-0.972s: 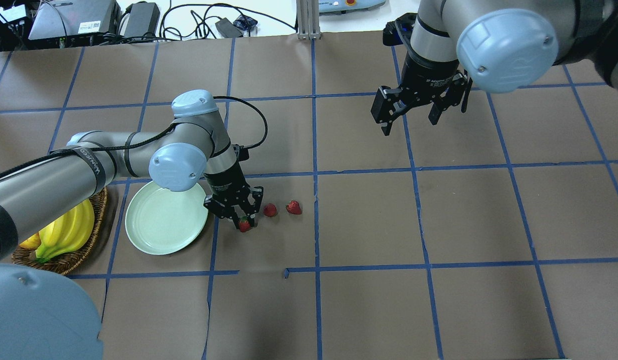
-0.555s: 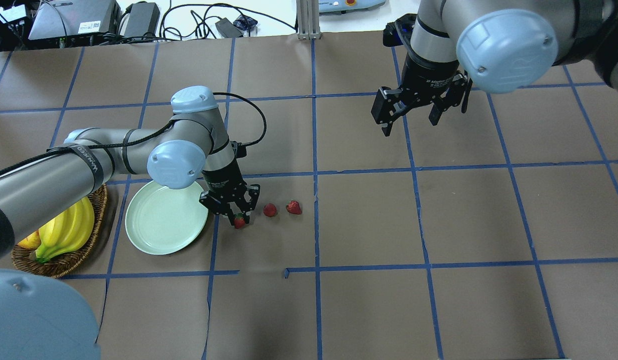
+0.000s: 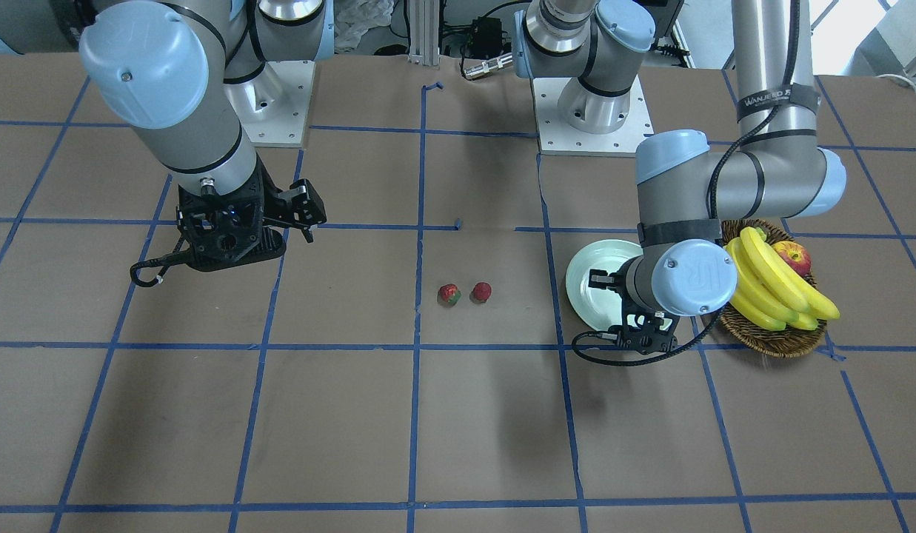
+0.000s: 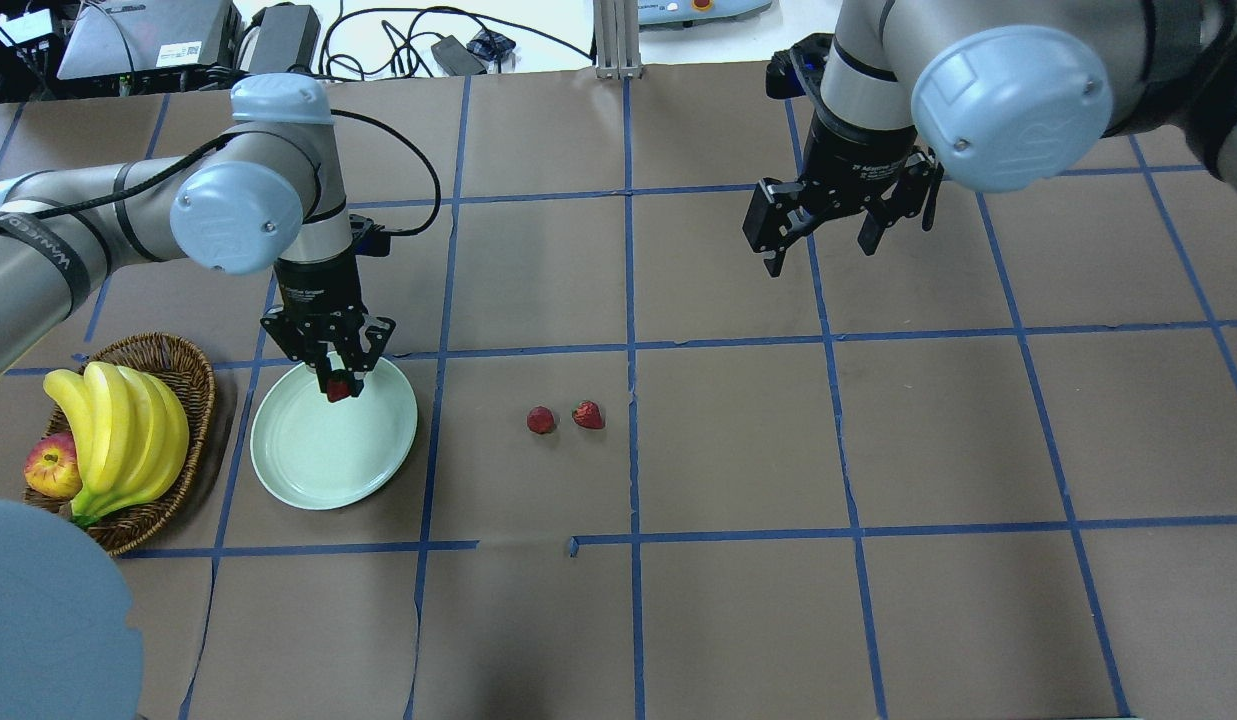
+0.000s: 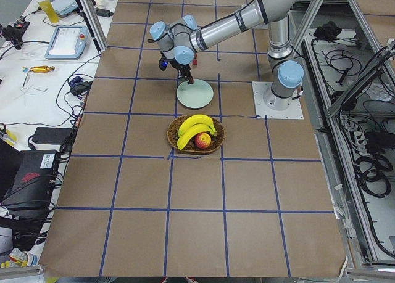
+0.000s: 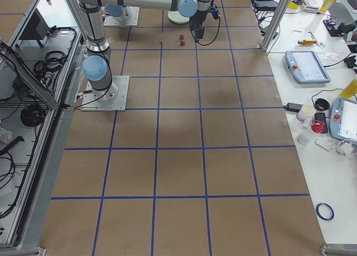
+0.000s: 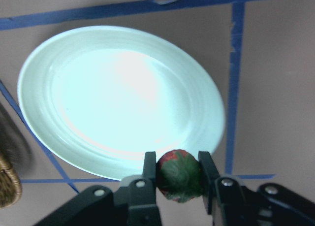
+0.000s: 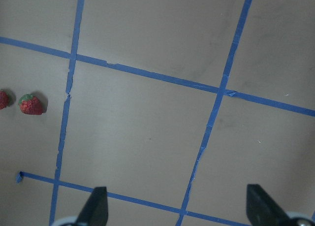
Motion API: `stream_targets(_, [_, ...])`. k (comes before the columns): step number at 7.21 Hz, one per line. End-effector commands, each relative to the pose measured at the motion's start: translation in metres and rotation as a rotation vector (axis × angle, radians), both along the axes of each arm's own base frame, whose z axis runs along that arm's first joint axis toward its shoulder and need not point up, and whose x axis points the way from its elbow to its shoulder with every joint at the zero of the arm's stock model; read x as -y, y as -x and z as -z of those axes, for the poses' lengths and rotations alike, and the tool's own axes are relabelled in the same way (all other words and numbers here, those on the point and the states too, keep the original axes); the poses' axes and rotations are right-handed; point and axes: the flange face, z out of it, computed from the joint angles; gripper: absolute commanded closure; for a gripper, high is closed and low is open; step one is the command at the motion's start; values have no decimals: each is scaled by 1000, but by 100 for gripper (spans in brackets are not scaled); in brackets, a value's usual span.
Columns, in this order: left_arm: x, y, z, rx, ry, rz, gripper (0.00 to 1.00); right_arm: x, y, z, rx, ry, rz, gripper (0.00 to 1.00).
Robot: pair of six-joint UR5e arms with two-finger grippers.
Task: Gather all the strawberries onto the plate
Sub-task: 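Lift the strawberry with the left gripper and release it onto the plate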
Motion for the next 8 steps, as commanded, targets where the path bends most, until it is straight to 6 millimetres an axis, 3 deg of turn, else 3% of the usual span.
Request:
stream_targets(1, [3,-20,32,-3,14,14,100,0,-1,1,3,0,0,0])
stream_targets(2, [6,-21,40,-4,13,8,29,0,-1,1,3,0,0,0])
stream_targets(3, [7,-21,36,-7,20,13,0,0,-1,1,5,0,2,0])
stream_targets(5, [12,-8,5,-9,85,14,0,-2,-1,6,-3,-6,6,0])
stream_targets(7, [16,24,-13,-78,146,-67,0,-2,-1,6,2,-6,8,0])
stream_targets(8, [12,49,-14,-80,157,-131,0,-2,-1,6,-1,-5,6,0])
